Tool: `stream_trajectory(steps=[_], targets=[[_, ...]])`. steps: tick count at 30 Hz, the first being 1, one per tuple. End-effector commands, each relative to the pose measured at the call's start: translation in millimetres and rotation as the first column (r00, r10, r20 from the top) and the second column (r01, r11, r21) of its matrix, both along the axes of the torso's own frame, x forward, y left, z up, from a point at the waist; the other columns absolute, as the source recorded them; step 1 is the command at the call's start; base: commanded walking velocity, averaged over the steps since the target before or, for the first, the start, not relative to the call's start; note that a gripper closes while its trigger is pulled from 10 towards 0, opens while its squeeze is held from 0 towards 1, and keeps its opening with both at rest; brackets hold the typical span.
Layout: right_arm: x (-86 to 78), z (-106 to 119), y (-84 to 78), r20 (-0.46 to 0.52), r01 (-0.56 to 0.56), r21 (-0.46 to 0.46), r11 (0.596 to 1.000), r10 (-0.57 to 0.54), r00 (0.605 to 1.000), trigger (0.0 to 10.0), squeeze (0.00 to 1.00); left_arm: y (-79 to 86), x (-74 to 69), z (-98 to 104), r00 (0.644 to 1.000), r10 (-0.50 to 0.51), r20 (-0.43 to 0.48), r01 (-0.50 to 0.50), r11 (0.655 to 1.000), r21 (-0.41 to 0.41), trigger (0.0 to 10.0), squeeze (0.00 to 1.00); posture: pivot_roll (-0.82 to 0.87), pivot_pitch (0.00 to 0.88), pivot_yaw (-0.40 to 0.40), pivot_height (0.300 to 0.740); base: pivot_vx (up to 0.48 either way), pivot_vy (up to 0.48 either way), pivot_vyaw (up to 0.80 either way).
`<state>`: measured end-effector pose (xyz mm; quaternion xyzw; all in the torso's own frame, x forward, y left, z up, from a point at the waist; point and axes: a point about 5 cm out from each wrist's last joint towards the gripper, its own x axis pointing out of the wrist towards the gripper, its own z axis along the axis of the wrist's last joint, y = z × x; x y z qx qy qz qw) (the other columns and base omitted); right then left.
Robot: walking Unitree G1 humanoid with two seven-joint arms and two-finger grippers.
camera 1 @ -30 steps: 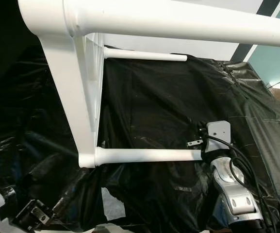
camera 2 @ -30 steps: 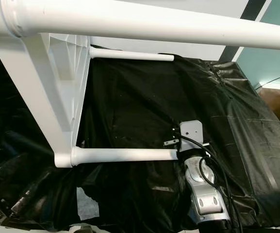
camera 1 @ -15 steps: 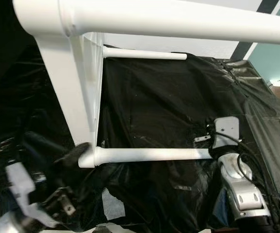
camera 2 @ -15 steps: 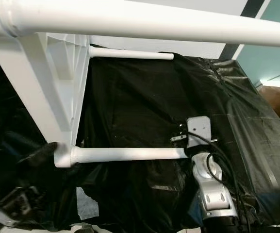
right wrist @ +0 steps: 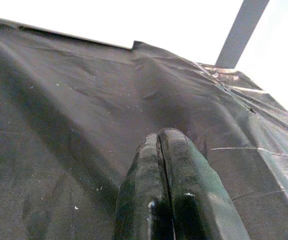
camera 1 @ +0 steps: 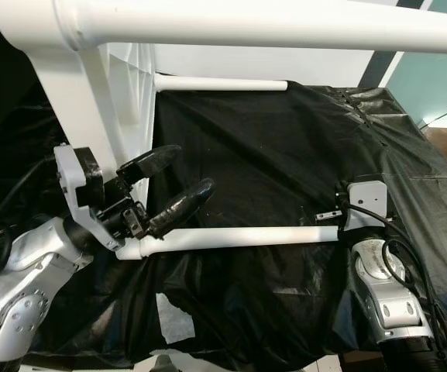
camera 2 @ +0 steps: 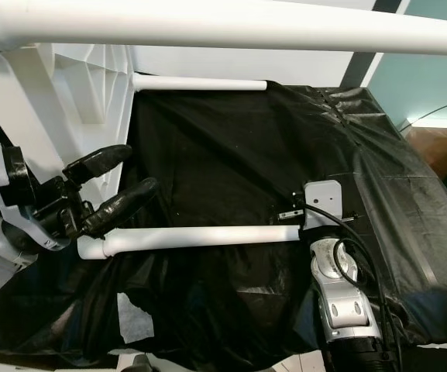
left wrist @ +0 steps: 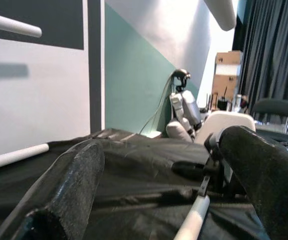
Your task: Building children table
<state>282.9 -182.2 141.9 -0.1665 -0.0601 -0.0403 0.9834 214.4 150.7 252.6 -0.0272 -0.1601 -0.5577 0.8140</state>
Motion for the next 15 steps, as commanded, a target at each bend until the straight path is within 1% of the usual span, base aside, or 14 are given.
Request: stream_trajectory(steps=[1,3,4,5,8,9,11,12,14,15], targets=[[-0.1,-2,0.1,-0.001,0.004,-0.004,1.000,-0.004,1.000,10.0,0.00,-7.1,-7.7,0,1.000,-0.022,-0.001,0.022,1.000,-0.003,10.0,0.00,0.12,0.104,-0.036,0.740,0.000,0.000,0.00],[-1.0,-3,0.2,0.000,0.011,0.000,1.000,-0.011,1.000,10.0,0.00,-5.6,-18.8,-8,1.000,-0.022,-0.008,0.022,1.000,-0.009,10.0,0.00,0.12,0.106,-0.030,0.740,0.000,0.000,0.00],[-1.0,-3,0.2,0.000,0.011,0.000,1.000,-0.011,1.000,10.0,0.00,-5.6,-18.8,-8,1.000,-0.022,-0.008,0.022,1.000,-0.009,10.0,0.00,0.12,0.106,-0.030,0.740,0.000,0.000,0.00],[-2.2,-4,0.0,-0.001,0.014,0.002,1.000,-0.014,1.000,10.0,0.00,-3.2,-24.4,-14,1.000,-0.020,-0.018,0.019,1.000,-0.006,10.0,0.00,0.12,0.106,-0.025,0.740,0.000,0.000,0.00],[-2.8,-4,-0.2,-0.002,0.016,0.002,1.000,-0.016,1.000,10.0,0.00,-2.0,-25.5,-18,0.999,-0.023,-0.026,0.023,1.000,-0.002,10.0,0.00,0.12,0.106,-0.025,0.740,0.000,0.000,0.00],[-4.1,-6,-0.9,-0.005,0.022,0.004,1.000,-0.022,1.000,10.0,0.00,-5.8,-30.6,-25,0.998,-0.033,-0.052,0.033,0.999,0.008,10.0,0.00,0.11,0.108,-0.021,0.740,0.000,0.000,0.00],[-4.1,-6,-0.9,-0.005,0.022,0.004,1.000,-0.022,1.000,10.0,0.00,-5.8,-30.6,-25,0.998,-0.033,-0.052,0.033,0.999,0.008,10.0,0.00,0.11,0.108,-0.021,0.740,0.000,0.000,0.00],[-6.3,-8,-1.5,-0.008,0.031,0.008,1.000,-0.031,0.999,10.0,0.00,-21.7,-39.6,-31,0.992,-0.051,-0.113,0.052,0.999,0.001,10.0,0.00,0.11,0.110,-0.015,0.740,0.000,0.000,0.00],[-6.3,-8,-1.5,-0.008,0.031,0.008,1.000,-0.031,0.999,10.0,0.00,-21.7,-39.6,-31,0.992,-0.051,-0.113,0.052,0.999,0.001,10.0,0.00,0.11,0.110,-0.015,0.740,0.000,0.000,0.00],[-6.9,-8,-1.7,-0.009,0.033,0.008,0.999,-0.033,0.999,10.0,0.00,-27.3,-42.7,-31,0.990,-0.054,-0.128,0.054,0.999,-0.005,10.0,0.00,0.11,0.110,-0.014,0.740,0.000,0.000,0.00]])
